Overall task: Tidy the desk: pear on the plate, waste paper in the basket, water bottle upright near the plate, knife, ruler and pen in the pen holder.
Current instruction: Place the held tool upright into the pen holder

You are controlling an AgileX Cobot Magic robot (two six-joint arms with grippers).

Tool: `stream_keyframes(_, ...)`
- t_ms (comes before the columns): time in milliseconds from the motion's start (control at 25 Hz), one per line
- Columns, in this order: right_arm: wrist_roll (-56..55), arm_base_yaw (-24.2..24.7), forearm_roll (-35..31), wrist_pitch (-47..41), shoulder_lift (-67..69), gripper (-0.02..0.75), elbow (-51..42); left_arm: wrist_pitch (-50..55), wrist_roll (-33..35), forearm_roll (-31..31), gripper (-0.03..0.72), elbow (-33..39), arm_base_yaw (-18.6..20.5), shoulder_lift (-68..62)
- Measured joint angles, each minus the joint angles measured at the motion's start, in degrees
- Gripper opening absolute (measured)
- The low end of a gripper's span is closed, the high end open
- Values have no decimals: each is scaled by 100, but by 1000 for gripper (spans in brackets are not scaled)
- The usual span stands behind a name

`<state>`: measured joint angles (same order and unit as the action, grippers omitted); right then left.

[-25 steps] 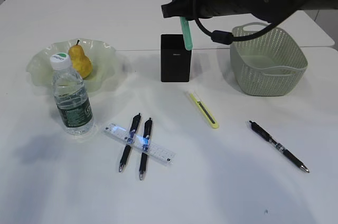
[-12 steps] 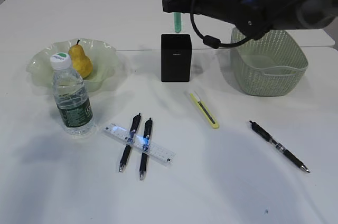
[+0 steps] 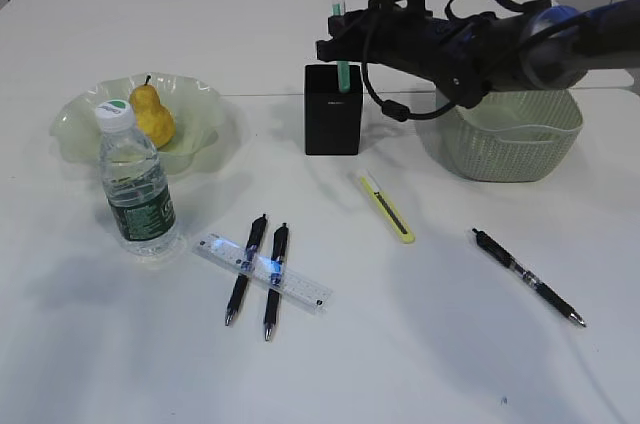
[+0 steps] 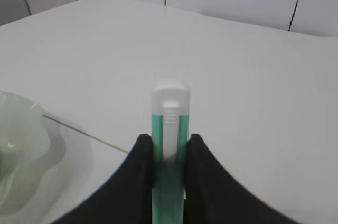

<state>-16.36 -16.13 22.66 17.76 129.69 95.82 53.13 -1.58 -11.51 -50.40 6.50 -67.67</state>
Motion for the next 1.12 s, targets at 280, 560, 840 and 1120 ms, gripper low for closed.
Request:
stream_keyframes(280,0,0,6,24,143,246,12,0,0,0,519,0,0,0)
stream_keyframes(560,-111,0,6,45,108,477,36,0,0,0,518,0,0,0)
stream_keyframes(840,-712,34,662,-974,-558,486,36,0,0,0,518,0,0,0)
stream_keyframes(1120,-629,174,774,-3421,-1457,480,36,0,0,0,518,0,0,0)
